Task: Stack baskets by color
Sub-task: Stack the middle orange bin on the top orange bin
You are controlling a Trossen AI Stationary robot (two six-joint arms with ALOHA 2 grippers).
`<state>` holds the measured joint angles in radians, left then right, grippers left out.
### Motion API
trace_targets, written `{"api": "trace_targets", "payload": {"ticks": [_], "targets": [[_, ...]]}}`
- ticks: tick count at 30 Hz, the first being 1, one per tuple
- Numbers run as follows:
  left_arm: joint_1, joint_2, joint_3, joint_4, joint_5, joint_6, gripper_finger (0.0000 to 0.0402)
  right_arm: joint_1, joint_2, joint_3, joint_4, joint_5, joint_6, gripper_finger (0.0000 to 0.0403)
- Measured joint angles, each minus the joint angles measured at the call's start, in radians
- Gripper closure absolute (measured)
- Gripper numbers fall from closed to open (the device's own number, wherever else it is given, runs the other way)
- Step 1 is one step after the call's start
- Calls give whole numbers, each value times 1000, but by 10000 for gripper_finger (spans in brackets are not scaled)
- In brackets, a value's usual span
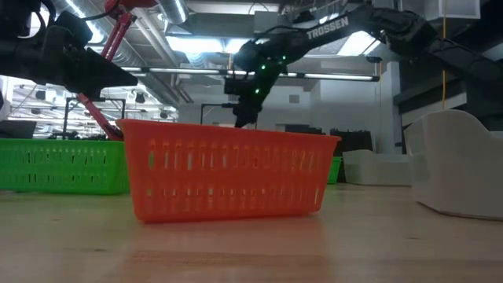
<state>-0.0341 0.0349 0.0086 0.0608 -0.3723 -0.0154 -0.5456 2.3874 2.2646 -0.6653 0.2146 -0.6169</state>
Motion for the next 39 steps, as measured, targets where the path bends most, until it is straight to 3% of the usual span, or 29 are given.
{"api": "trace_targets", "payload": {"ticks": [6,14,19,25,30,33,39], "targets": [[0,4,0,0,0,0,401,-1,75,0,43,97,9,366],[0,4,0,0,-3,0,401,-3,112,0,149,108,-14,367],[0,4,0,0,-3,0,401,-2,99,93,-14,95,6,367],[0,5,0,0,-4,0,401,18,-6,78,-399,-115,66,367],[0,5,0,0,-3,-2,401,-2,-45,79,-639,-381,121,367],[0,5,0,0,-3,-2,401,-5,-43,40,-629,-504,119,367],[0,5,0,0,-2,-9,401,21,-40,-150,-483,-482,112,367]]}}
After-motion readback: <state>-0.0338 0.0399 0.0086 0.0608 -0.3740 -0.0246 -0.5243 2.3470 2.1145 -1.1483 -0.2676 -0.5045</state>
